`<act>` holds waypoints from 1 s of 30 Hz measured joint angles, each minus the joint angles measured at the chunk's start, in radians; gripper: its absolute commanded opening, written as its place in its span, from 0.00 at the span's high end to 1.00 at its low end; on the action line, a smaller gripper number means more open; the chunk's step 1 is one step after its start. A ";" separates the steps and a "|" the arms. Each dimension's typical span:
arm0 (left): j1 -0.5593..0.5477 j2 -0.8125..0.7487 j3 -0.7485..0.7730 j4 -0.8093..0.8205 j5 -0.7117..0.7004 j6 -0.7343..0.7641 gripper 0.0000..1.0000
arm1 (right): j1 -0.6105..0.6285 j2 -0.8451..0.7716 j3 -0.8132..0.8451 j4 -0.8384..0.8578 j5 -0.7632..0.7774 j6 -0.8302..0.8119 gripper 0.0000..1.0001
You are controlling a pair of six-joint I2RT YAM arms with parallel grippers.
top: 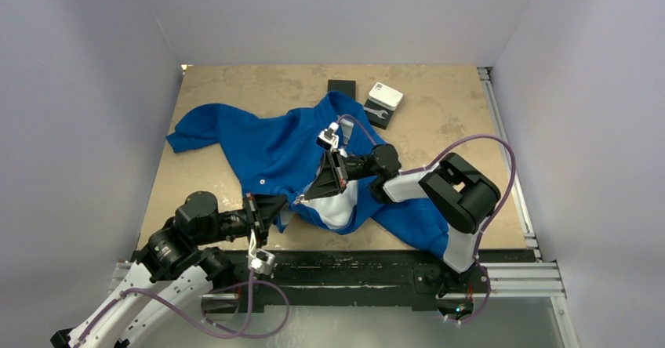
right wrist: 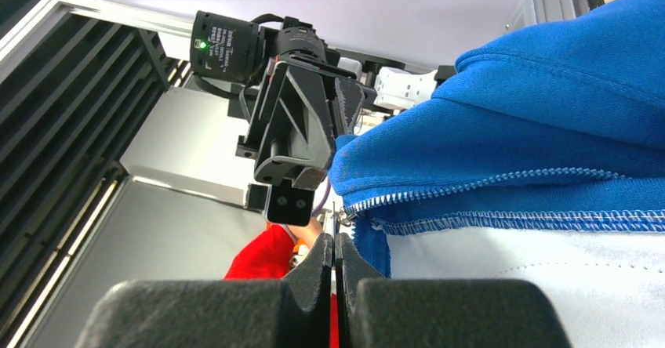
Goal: Zip up the jacket
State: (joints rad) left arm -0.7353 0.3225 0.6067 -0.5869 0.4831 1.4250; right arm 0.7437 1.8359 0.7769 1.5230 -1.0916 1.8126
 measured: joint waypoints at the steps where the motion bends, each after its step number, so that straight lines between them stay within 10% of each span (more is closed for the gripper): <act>1: 0.000 0.000 0.000 0.000 0.000 0.000 1.00 | -0.001 -0.002 0.000 -0.001 0.000 -0.003 1.00; 8: 0.000 0.000 0.000 0.002 0.001 0.000 1.00 | -0.033 -0.100 -0.010 -0.026 -0.023 -0.164 1.00; 16: 0.000 0.001 0.000 0.031 0.008 0.000 1.00 | -0.042 -0.283 0.135 -0.629 -0.023 -0.711 1.00; 30: 0.000 0.021 0.000 0.048 0.008 -0.028 1.00 | -0.027 -0.283 0.287 -1.162 0.048 -1.080 1.00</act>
State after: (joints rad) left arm -0.7349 0.3431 0.6067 -0.5388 0.4915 1.3968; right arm 0.7166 1.5524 1.0641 0.3611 -1.0431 0.7326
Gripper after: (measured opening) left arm 0.008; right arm 0.005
